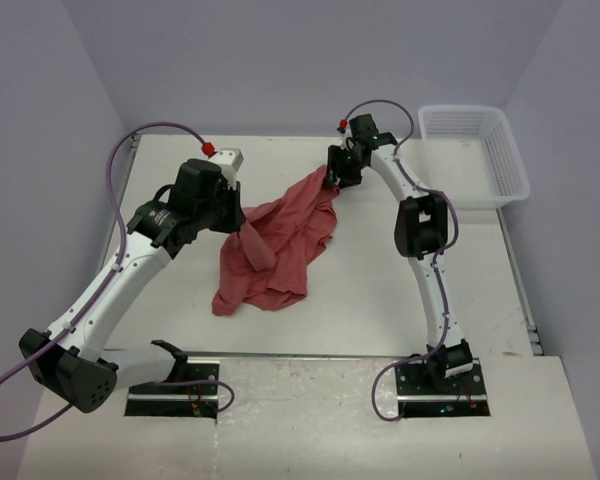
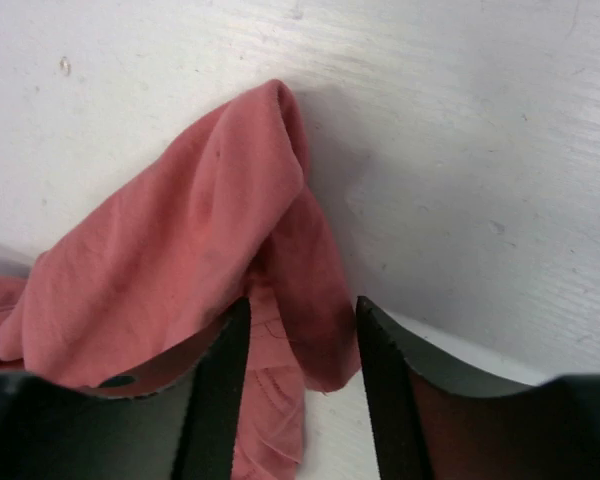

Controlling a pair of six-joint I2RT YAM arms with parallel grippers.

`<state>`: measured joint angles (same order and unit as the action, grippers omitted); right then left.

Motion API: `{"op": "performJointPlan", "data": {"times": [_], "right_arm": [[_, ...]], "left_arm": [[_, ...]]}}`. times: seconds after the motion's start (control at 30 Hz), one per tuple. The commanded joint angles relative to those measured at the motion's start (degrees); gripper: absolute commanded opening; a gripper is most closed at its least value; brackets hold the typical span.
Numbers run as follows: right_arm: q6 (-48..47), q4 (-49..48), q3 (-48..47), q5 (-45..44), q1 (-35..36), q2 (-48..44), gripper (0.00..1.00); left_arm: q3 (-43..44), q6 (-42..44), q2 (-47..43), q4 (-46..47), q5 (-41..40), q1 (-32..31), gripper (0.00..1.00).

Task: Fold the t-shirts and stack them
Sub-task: Flatten out the tshirt

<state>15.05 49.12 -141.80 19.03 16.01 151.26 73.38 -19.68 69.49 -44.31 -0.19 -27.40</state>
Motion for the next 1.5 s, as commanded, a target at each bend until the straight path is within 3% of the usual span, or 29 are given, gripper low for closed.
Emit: {"op": "performJointPlan", "data": {"times": [0.0, 0.07, 0.1, 0.17, 0.47, 0.67, 0.87, 1.03, 1.23, 1.33, 1.47], "right_arm": [[1.2, -1.7, -3.0, 3.5, 0.2, 0.1, 0.44], [1.6, -2.2, -2.3, 2.9, 0.2, -0.4, 0.27], [1.6, -2.3, -2.2, 2.5, 0.2, -0.5, 0.11], [1.7, -2.9, -1.3, 2.2, 0.2, -1.5, 0.0], [2.7, -0.2, 2.9, -5.0, 0.7, -12.2, 0.0], [0.2, 5.8, 4.5, -16.3, 0.7, -29.2, 0.0], [-1.9, 14.5, 4.4, -26.5, 0.6, -43.8, 0.0], [-1.6, 17.3, 8.4, -32.0, 0.6, -56.9, 0.0], [-1.3, 19.7, 9.1, -32.7, 0.9, -70.0, 0.0], [-1.5, 16.8, 14.1, -34.1, 1.0, -77.2, 0.0], [0.2, 19.8, 10.2, -33.4, 1.2, -79.8, 0.0]], "left_arm": [[1.5, 1.9, -1.1, 0.9, 2.1, 0.2, 0.0], [1.5, 2.0, -1.1, 1.1, 2.0, 0.2, 0.0], [1.4, 2.1, -1.1, 1.2, 2.0, 0.2, 0.0], [0.9, 2.0, -1.1, 1.5, 1.9, 0.2, 0.0], [1.8, 2.4, 0.5, 0.6, -4.3, 0.2, 0.0], [12.0, 4.2, 2.9, -2.6, -11.8, 0.2, 0.0], [22.9, 5.9, 2.0, -6.6, -13.1, 0.2, 0.0], [25.8, 8.7, -4.2, -5.6, -12.8, 0.2, 0.0], [27.0, 10.0, -13.9, 1.0, -14.6, 0.2, 0.0], [32.2, 10.4, -14.5, 1.5, -18.4, 0.2, 0.0], [49.1, 9.8, -8.7, -4.1, -17.1, 0.2, 0.0]]}}
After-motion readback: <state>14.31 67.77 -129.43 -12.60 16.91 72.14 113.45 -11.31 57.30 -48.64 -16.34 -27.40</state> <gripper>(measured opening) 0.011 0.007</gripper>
